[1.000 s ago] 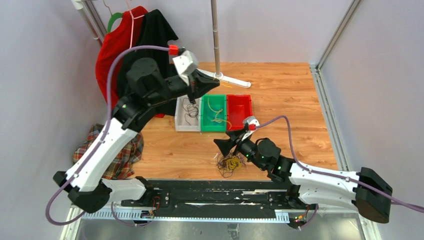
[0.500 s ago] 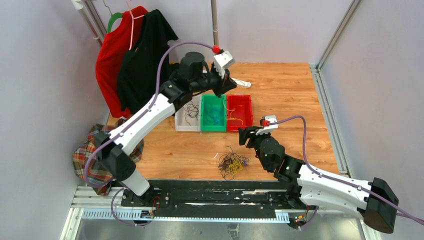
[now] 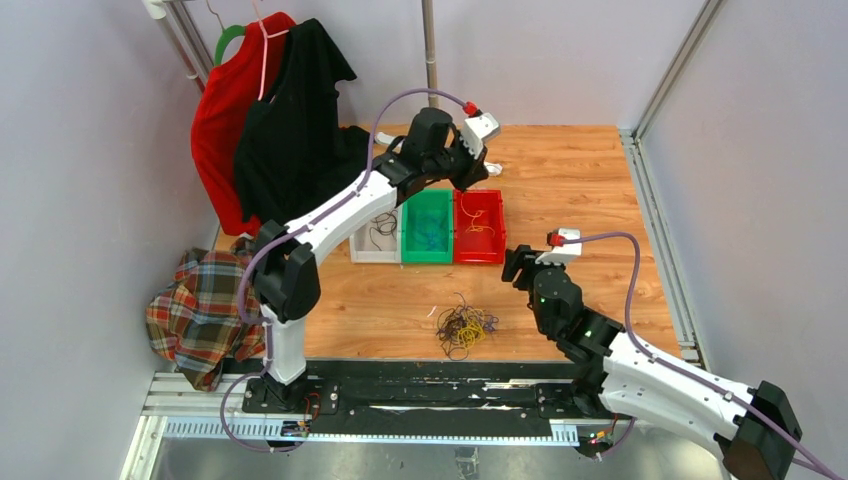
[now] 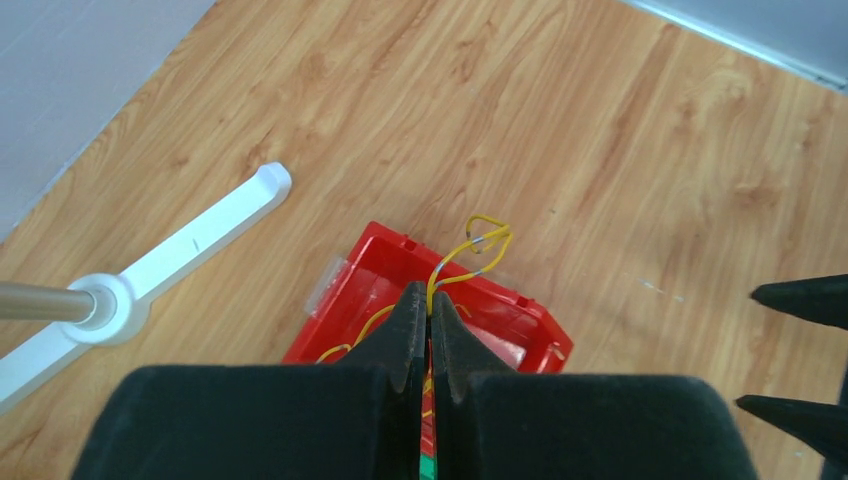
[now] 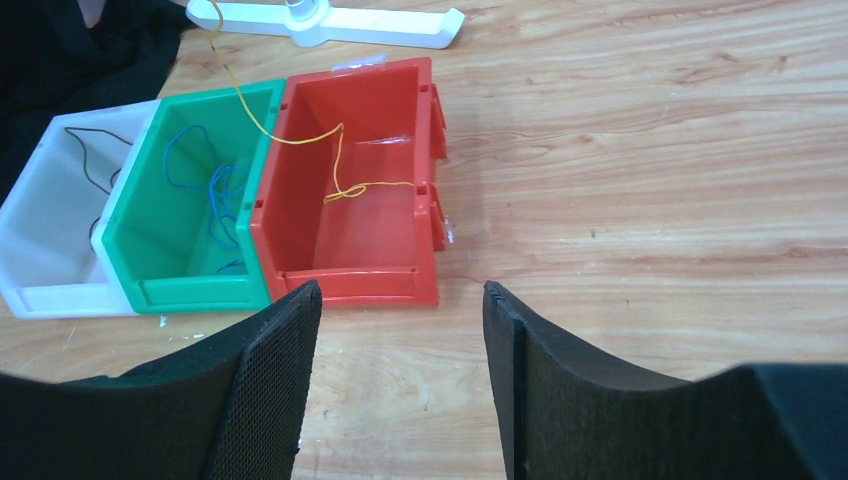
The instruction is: Untangle the cables
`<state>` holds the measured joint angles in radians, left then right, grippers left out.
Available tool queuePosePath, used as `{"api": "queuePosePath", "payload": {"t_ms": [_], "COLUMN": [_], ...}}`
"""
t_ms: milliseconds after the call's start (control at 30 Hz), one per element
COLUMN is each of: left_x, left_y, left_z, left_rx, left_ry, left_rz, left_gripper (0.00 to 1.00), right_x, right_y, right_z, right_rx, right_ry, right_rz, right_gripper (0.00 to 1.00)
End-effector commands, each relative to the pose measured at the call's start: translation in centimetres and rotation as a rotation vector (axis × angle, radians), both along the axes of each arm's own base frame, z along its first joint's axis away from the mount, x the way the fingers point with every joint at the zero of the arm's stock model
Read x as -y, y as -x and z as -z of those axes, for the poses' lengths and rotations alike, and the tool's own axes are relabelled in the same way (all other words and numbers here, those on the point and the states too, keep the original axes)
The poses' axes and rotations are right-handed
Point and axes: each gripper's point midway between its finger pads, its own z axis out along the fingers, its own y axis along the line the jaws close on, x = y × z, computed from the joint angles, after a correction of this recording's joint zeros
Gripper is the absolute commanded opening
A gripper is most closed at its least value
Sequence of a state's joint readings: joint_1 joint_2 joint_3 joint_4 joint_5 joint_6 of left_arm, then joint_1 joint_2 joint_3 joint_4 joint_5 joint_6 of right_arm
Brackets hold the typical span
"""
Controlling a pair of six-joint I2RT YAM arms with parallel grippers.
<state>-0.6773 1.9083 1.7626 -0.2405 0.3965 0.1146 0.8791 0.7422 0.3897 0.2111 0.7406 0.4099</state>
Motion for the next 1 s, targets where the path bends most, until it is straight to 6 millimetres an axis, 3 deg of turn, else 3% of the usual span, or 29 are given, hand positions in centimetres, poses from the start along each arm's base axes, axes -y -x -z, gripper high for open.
{"api": "queuePosePath", "payload": {"t_ms": [0,133,267,500,767,967], "left_x": [0.8,1.3,2.3,2.7,0.3,1.0], "left_y": [-1.9,-2.0,-0.6,-0.3,-1.2,-0.3], "left_z": [1.1,4.2,7.7,11.8,15.4,16.3], "left_rx": [0.063,0.023,-0.009,-0.050,0.029,-0.018], "left_ry": [-0.051,-0.098,-0.155,-0.218,-0.384,-0.367], "left_rz": [-0.018,-0.024,0.014,-0.013,-0.092,-0.062], "left_gripper": [0.00,0.00,0.01,0.01,0.00,0.04], "right_x": [1.4,1.8,2.2,2.7,2.9,3.1], "right_y": [0.0,0.1,0.1,-0.1,-0.1,-0.1], "right_z": [1.2,1.0,0.4,-3.1,-4.3,-4.2], "right_rx": [-0.029,-0.022,-0.014,0.017,0.001,-0.030], "right_ry": [-0.010,-0.023,-0.030,-0.040,-0.050,-0.038], "right_rz": [0.043,0.055,0.067,0.072,0.071,0.079], "right_gripper": [0.60,0.58,0.57,0.58,0.59,0.59]}}
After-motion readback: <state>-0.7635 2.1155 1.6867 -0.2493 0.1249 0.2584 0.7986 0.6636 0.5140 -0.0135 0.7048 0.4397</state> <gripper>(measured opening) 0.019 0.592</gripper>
